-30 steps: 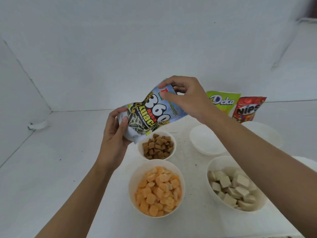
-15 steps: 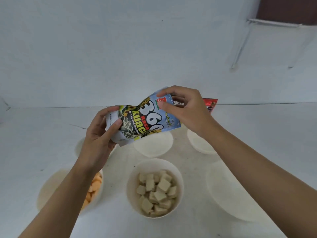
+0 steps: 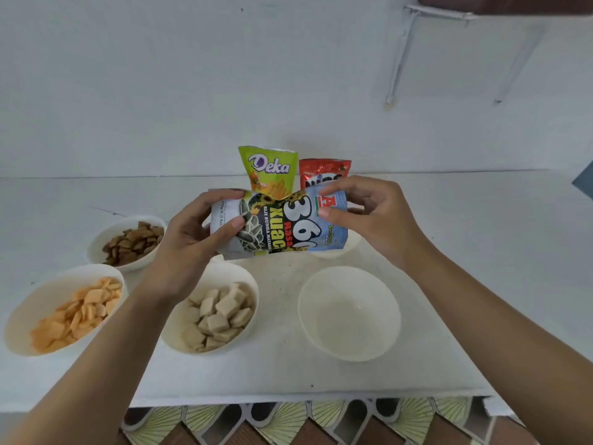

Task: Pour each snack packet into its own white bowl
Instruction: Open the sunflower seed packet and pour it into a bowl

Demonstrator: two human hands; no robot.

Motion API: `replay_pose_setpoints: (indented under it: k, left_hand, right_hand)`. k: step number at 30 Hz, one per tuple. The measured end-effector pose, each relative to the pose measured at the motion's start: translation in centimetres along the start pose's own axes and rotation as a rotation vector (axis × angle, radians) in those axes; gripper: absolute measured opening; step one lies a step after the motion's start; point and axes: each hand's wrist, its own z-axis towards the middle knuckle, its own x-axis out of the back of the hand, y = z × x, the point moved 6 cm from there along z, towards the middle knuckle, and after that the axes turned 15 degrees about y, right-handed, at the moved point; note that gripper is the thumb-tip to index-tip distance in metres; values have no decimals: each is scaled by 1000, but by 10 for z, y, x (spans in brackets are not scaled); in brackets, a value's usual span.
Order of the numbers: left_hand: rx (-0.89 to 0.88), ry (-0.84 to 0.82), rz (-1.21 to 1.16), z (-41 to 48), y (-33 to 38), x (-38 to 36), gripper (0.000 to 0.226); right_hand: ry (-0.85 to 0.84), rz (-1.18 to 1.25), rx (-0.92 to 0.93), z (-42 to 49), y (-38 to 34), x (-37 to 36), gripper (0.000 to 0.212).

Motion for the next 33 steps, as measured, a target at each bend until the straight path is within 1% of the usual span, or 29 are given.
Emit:
replay_pose_setpoints:
  k: [8, 13, 18, 21, 27, 33]
  left_hand:
    - [16, -82, 96, -21, -13, -21, 28]
    - [-11, -131, 236, -29, -13, -24, 28]
    - [11, -183, 336, -31, -11, -25, 31]
    - [-31, -212, 394, -30, -4, -26, 30]
    - [-82, -237, 421, -28, 3, -30, 30]
    - [-75, -214, 412, -27, 7, -31, 31]
  right_hand:
    - [43, 26, -98, -39, 28, 25, 19]
    - [40, 19, -159, -59, 49, 32, 20]
    - [34, 9, -186, -70, 57, 33, 20]
    - [44, 44, -214, -73, 60, 34, 21]
    - [71, 87, -228, -76, 60, 34, 22]
    - [73, 66, -194, -74, 50, 35, 20]
